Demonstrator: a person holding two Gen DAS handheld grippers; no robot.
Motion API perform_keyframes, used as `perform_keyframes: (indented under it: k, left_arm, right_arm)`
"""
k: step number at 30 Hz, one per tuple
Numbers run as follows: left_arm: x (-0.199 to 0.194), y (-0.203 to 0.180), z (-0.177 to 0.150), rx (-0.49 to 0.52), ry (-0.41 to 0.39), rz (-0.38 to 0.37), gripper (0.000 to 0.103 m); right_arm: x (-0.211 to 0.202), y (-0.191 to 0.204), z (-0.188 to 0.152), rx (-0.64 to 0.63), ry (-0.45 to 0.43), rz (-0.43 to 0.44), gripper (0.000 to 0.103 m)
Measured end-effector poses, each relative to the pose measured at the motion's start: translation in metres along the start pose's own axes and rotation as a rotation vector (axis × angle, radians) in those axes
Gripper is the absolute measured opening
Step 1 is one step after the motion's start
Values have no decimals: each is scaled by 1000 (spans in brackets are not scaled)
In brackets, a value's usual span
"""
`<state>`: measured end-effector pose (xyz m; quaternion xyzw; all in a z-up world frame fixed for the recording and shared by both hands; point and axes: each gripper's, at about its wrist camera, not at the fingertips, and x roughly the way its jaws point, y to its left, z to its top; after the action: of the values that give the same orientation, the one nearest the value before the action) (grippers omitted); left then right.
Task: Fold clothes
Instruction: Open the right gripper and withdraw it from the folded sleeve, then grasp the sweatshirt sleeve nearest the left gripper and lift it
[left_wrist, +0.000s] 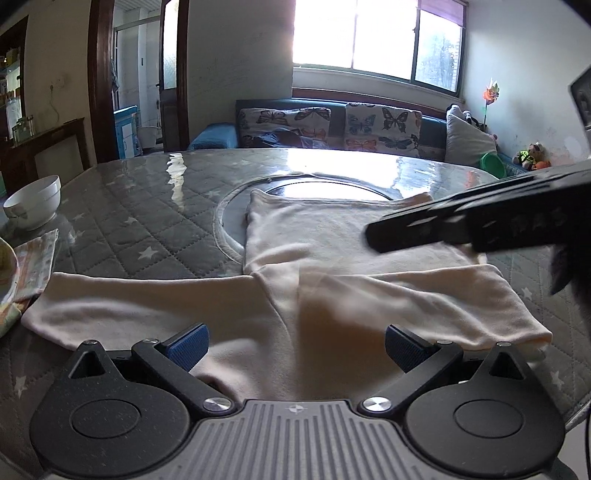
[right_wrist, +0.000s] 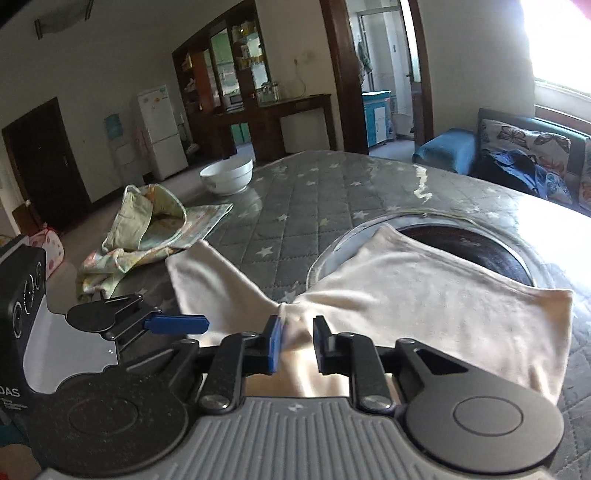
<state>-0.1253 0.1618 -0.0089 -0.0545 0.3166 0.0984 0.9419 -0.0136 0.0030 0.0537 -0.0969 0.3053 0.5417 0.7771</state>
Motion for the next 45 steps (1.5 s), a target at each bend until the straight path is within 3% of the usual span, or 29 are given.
perform_keyframes:
  k: [5, 13, 18, 24, 25, 29, 36, 45]
  left_arm:
    - [-4, 2, 4, -10, -19, 10, 103]
    - [-4, -17, 16, 17, -72, -44, 100]
    - [4, -31, 18, 54, -96, -81, 83]
    - [17, -41, 15, 95, -65, -110, 64]
    - [19, -41, 14, 97, -56, -114, 59]
    - [28, -42, 12, 94, -37, -127, 52]
    - [40, -38, 6, 87, 1, -115, 45]
    - [21, -14, 6, 15, -27, -97, 45]
  right_arm:
    - [-27, -17, -1, -27, -4, -69, 18]
    - [-67, -61, -46, 7, 118, -218, 18]
    - [-71, -69, -74, 65, 125, -206, 18]
    - [-64, -67, -91, 58, 146, -211, 18]
    - [-64, -67, -91, 56, 145, -211, 18]
    - [-68, -66, -81, 34, 108, -210, 18]
    - [-42, -72, -67, 46, 81, -191, 18]
    - [-34, -69, -68, 49, 87, -186, 19]
